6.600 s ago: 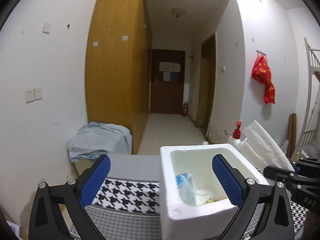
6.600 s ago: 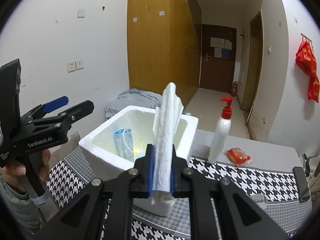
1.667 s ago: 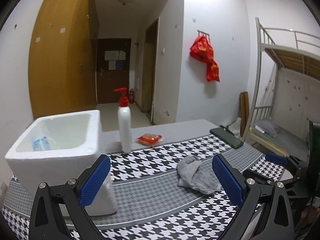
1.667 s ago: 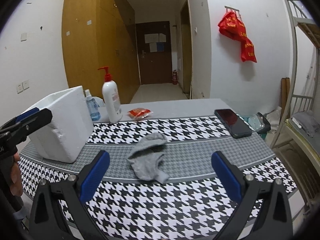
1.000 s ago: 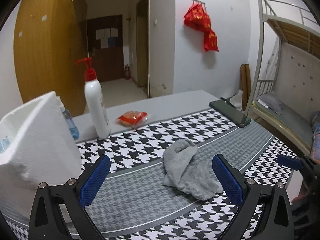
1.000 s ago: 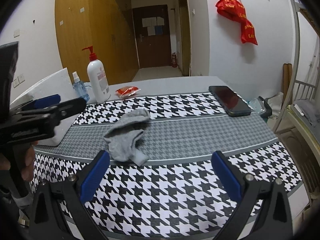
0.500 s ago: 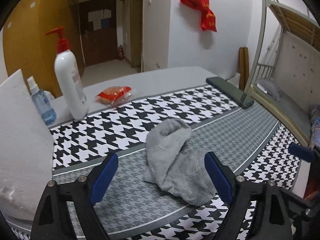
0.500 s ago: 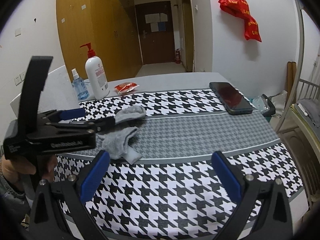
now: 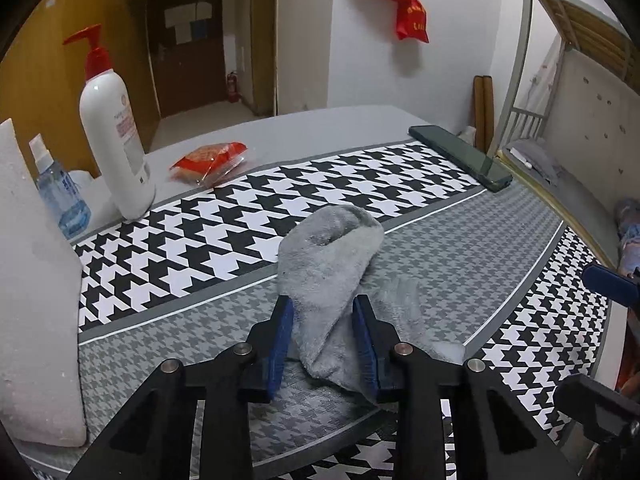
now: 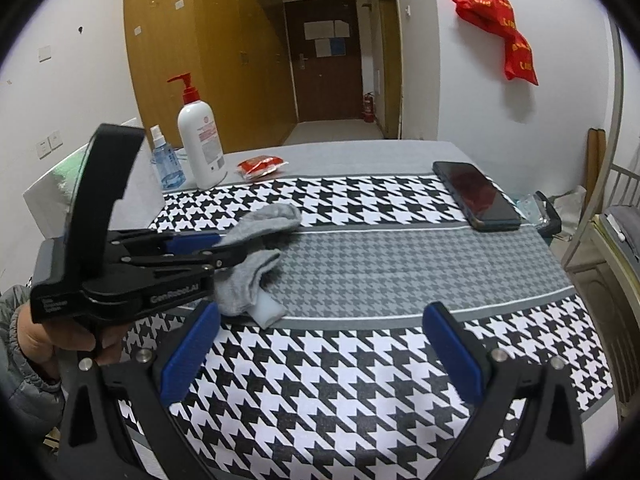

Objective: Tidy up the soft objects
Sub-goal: 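Close the left tool on the grey sock while the right tool approaches the white foam tube, then grasp the white foam tube with the right tool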

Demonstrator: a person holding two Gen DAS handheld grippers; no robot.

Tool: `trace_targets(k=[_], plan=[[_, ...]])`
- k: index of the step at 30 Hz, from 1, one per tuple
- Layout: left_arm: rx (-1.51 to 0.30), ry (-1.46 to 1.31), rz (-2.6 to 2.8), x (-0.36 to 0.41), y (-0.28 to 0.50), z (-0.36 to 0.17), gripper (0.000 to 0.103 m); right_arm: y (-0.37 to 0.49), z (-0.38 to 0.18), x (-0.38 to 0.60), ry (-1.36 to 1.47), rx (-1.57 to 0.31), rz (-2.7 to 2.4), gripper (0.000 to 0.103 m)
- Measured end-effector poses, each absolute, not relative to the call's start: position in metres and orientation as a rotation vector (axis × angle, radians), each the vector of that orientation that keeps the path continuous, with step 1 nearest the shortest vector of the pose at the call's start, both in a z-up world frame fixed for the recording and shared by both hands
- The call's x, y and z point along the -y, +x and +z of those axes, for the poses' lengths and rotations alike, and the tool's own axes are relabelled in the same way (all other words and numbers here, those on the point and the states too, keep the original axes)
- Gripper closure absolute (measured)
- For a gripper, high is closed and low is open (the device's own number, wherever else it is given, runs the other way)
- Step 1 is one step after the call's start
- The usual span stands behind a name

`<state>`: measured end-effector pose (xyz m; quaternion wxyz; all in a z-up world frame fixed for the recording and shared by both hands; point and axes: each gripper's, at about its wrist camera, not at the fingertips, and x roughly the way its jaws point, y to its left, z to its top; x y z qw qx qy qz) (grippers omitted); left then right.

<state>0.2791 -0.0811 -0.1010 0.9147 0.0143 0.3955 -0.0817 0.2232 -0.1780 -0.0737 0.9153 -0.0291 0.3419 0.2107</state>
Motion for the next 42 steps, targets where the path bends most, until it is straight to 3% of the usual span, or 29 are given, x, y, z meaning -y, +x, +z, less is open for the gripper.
trace_targets(k=[3, 5, 8, 19, 31, 32, 34, 37, 42], plan=[[-0.809, 0.027, -0.168, 0.081, 0.278, -0.101, 0.077, 0.224, -0.074, 0.177, -0.062, -0.707, 0.434, 0.0], [-0.811, 0.026, -0.163, 0.08, 0.278, -0.101, 0.092, 0.225, -0.074, 0.176, -0.069, -0.71, 0.432, 0.0], [-0.81, 0.017, -0.162, 0.077, 0.277, -0.101, 0.098, 0.225, -0.075, 0.174, -0.073, -0.713, 0.435, 0.0], [-0.648, -0.002, -0.064, 0.032, 0.25, -0.054, 0.099, 0.227, -0.076, 0.154, -0.155, -0.744, 0.478, 0.0], [-0.677, -0.035, -0.026, 0.009, 0.242, -0.072, 0.099, 0.247, -0.089, 0.122, -0.274, -0.784, 0.573, 0.001], [-0.681, -0.037, -0.027, 0.008, 0.242, -0.073, 0.099, 0.248, -0.09, 0.117, -0.287, -0.784, 0.593, 0.002], [-0.689, -0.034, -0.032, 0.009, 0.241, -0.075, 0.099, 0.25, -0.093, 0.11, -0.308, -0.801, 0.631, 0.018], [-0.689, -0.037, -0.039, 0.01, 0.24, -0.074, 0.099, 0.252, -0.099, 0.1, -0.35, -0.82, 0.669, 0.032], [-0.697, -0.029, -0.037, 0.012, 0.241, -0.076, 0.099, 0.254, -0.103, 0.092, -0.388, -0.824, 0.683, 0.043]])
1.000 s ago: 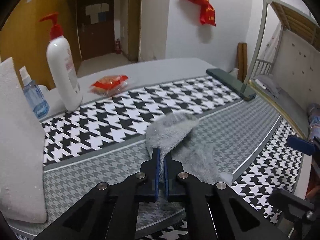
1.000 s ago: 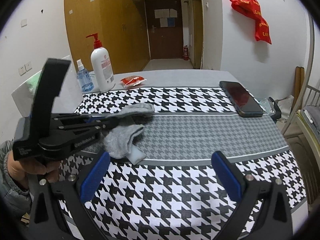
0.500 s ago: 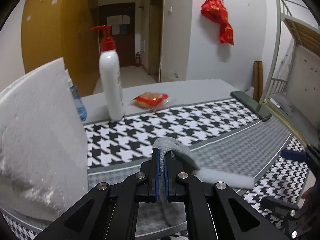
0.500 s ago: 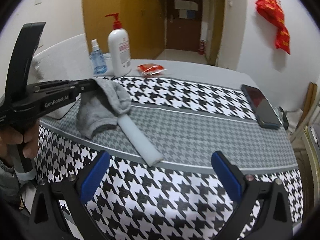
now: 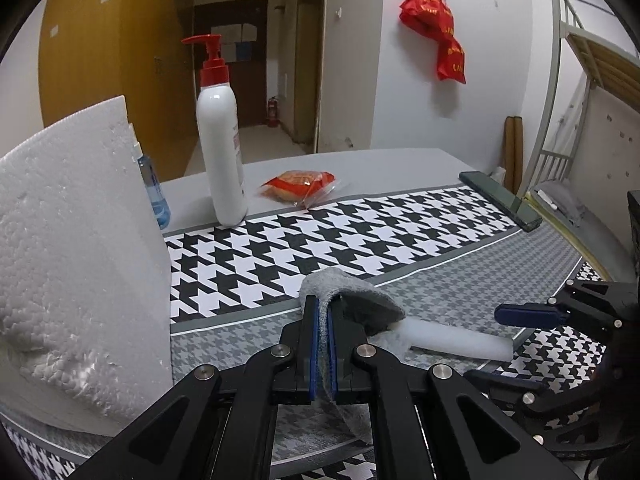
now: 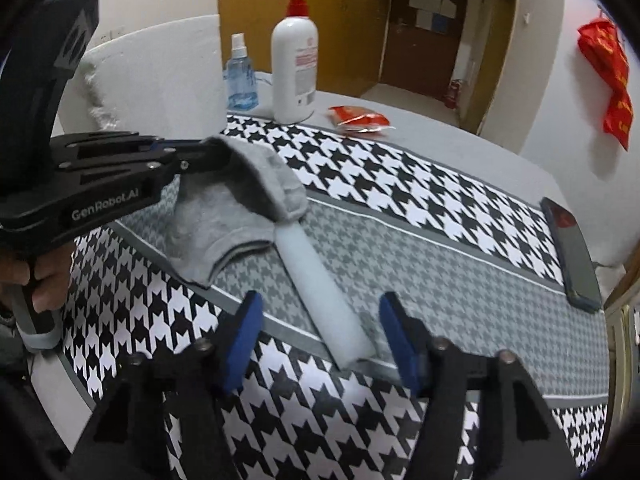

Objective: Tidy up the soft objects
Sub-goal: 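Grasp the white foam tube with the right tool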

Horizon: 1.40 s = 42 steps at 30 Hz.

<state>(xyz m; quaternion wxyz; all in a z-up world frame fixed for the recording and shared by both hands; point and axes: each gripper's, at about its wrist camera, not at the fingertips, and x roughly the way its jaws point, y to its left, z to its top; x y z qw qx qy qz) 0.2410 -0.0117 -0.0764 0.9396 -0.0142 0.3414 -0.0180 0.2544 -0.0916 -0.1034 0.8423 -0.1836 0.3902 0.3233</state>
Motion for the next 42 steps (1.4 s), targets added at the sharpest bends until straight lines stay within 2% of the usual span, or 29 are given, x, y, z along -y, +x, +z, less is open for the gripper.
trace_targets(k=[3, 4, 5, 7, 8, 14, 30, 37, 42], plan=[[-0.71, -0.023, -0.036, 0.013, 0.243, -0.078, 0.096, 0.256, -0.107, 0.092, -0.392, -0.835, 0.678, 0.051], [-0.716, -0.019, -0.034, 0.013, 0.244, -0.079, 0.09, 0.258, -0.109, 0.091, -0.391, -0.84, 0.68, 0.052], [-0.719, -0.018, -0.034, 0.014, 0.244, -0.079, 0.078, 0.259, -0.11, 0.09, -0.393, -0.847, 0.68, 0.053], [-0.733, -0.027, -0.051, 0.014, 0.245, -0.081, 0.061, 0.26, -0.113, 0.09, -0.397, -0.859, 0.675, 0.056], [-0.735, -0.027, -0.054, 0.014, 0.245, -0.081, 0.054, 0.26, -0.114, 0.09, -0.4, -0.861, 0.672, 0.057], [-0.765, 0.018, -0.054, 0.022, 0.247, -0.088, 0.04, 0.261, -0.114, 0.096, -0.4, -0.862, 0.665, 0.068], [-0.781, 0.013, -0.057, 0.022, 0.248, -0.09, 0.039, 0.26, -0.11, 0.097, -0.444, -0.856, 0.708, 0.068], [-0.782, 0.006, -0.054, 0.02, 0.248, -0.09, 0.039, 0.258, -0.107, 0.1, -0.402, -0.851, 0.718, 0.084], [-0.781, 0.007, -0.054, 0.021, 0.248, -0.09, 0.037, 0.252, -0.091, 0.116, -0.313, -0.824, 0.712, 0.084]])
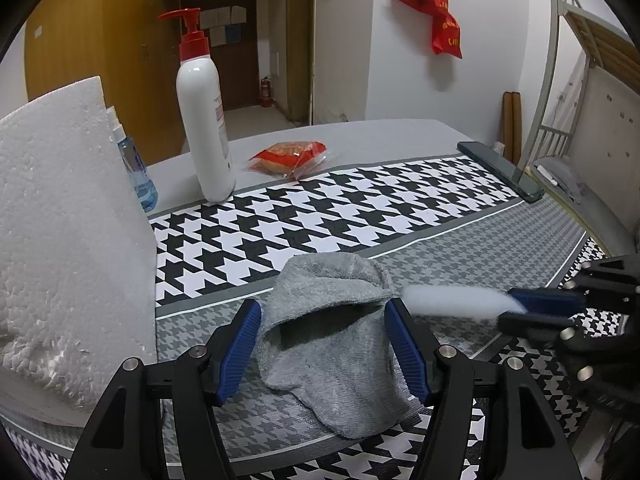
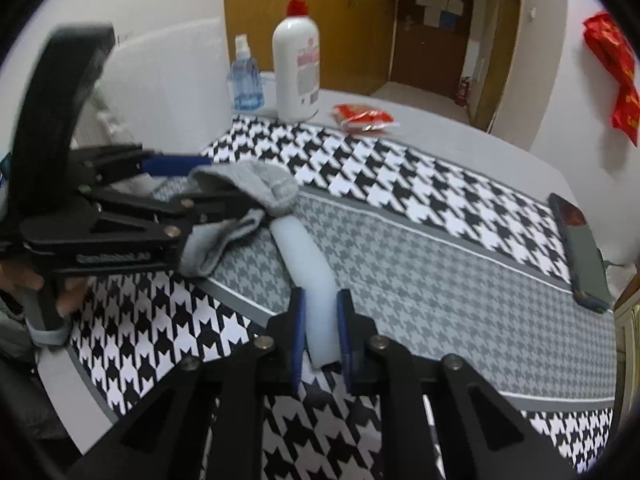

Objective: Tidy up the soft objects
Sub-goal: 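Grasp the white foam tube with the right tool, then lift the grey sock with the left tool while the right tool lifts the foam tube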

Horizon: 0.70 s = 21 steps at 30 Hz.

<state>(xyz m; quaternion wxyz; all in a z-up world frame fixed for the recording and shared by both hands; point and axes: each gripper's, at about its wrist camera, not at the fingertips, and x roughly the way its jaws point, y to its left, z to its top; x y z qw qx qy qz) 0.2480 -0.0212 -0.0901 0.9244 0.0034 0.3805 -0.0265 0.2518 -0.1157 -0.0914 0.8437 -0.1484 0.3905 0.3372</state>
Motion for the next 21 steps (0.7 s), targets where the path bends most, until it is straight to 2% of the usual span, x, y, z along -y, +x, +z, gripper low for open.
trace_targets(k=[11, 21], plan=[[-0.797, 0.056, -0.078, 0.032, 0.245, -0.093, 0.026, 0.239, -0.074, 0.152, -0.093, -0.796, 0.593, 0.084], [-0.864, 0.045, -0.062, 0.028, 0.251, -0.106, 0.026, 0.225, -0.072, 0.157, -0.057, -0.784, 0.552, 0.084]])
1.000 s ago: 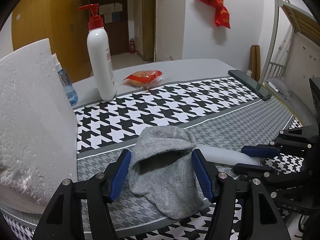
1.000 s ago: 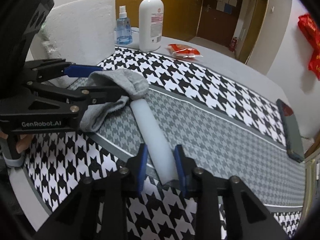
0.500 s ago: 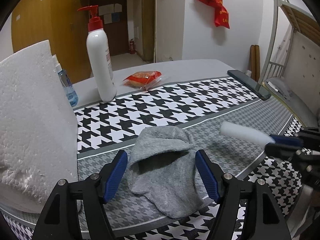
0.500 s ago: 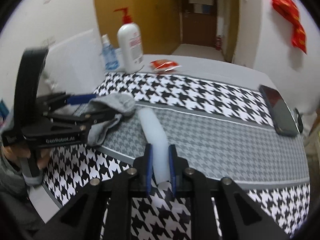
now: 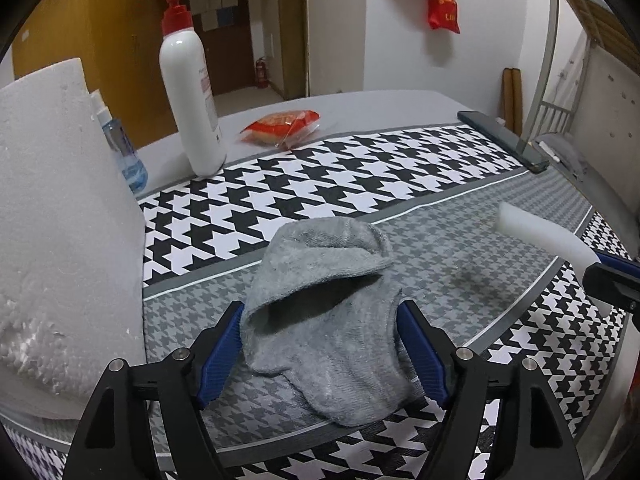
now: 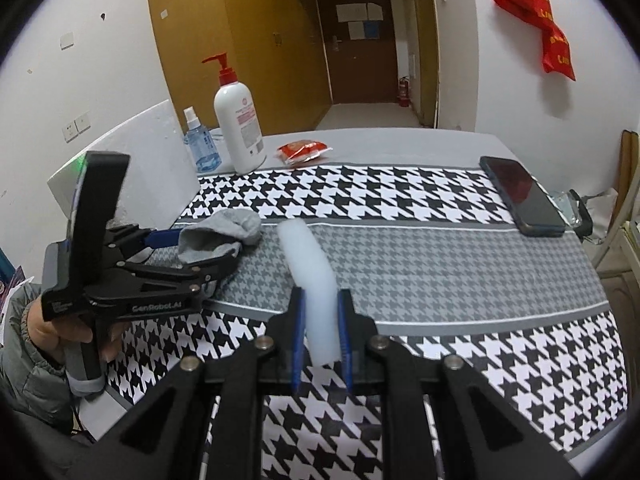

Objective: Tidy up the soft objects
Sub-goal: 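Lift the grey sock with the left tool while the right tool lifts the foam tube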

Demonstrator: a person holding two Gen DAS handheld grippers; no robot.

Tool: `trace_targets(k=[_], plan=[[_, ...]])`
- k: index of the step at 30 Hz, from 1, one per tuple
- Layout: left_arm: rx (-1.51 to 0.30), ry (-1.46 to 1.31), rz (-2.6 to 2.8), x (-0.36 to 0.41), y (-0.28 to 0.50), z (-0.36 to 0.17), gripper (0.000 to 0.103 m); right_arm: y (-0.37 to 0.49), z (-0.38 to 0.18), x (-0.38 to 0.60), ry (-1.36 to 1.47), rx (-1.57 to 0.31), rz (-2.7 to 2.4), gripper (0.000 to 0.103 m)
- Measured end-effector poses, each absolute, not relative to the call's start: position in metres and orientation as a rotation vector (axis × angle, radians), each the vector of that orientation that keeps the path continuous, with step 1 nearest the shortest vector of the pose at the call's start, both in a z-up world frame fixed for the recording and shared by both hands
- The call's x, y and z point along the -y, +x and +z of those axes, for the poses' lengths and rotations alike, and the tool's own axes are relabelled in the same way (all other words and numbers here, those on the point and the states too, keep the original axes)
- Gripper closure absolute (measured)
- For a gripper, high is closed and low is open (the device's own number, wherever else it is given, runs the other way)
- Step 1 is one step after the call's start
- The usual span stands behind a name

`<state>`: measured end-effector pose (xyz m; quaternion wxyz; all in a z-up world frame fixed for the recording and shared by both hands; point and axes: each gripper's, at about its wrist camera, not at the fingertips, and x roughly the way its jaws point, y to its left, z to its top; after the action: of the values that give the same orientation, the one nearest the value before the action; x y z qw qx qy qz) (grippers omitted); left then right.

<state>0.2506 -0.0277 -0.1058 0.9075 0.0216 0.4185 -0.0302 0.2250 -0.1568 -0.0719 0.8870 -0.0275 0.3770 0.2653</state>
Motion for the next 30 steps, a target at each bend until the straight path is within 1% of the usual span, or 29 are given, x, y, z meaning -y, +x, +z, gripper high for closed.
trace_targets(k=[3, 5, 7, 9, 12, 15, 16, 17, 20, 30], plan=[[-0.872, 0.052, -0.08, 0.031, 0.251, -0.108, 0.026, 0.225, -0.073, 0.158, -0.049, -0.787, 0.54, 0.084], [-0.878, 0.045, -0.085, 0.03, 0.252, -0.109, 0.034, 0.225, -0.073, 0.159, -0.051, -0.786, 0.538, 0.084], [-0.886, 0.038, -0.081, 0.029, 0.253, -0.11, 0.036, 0.224, -0.073, 0.158, -0.053, -0.783, 0.54, 0.084], [-0.885, 0.036, -0.077, 0.028, 0.254, -0.11, 0.042, 0.223, -0.072, 0.158, -0.054, -0.778, 0.543, 0.084], [-0.881, 0.043, -0.071, 0.028, 0.254, -0.11, 0.055, 0.221, -0.069, 0.157, -0.058, -0.774, 0.541, 0.084], [-0.875, 0.051, -0.071, 0.028, 0.253, -0.109, 0.072, 0.221, -0.068, 0.157, -0.062, -0.771, 0.538, 0.084], [-0.871, 0.052, -0.071, 0.028, 0.253, -0.109, 0.079, 0.22, -0.068, 0.156, -0.063, -0.772, 0.538, 0.084], [-0.867, 0.048, -0.069, 0.027, 0.253, -0.108, 0.083, 0.22, -0.068, 0.156, -0.064, -0.772, 0.536, 0.084], [-0.849, 0.037, -0.083, 0.026, 0.251, -0.105, 0.084, 0.219, -0.067, 0.156, -0.062, -0.767, 0.531, 0.084], [-0.778, 0.041, -0.126, 0.032, 0.242, -0.094, 0.084, 0.217, -0.065, 0.157, -0.059, -0.758, 0.508, 0.084]])
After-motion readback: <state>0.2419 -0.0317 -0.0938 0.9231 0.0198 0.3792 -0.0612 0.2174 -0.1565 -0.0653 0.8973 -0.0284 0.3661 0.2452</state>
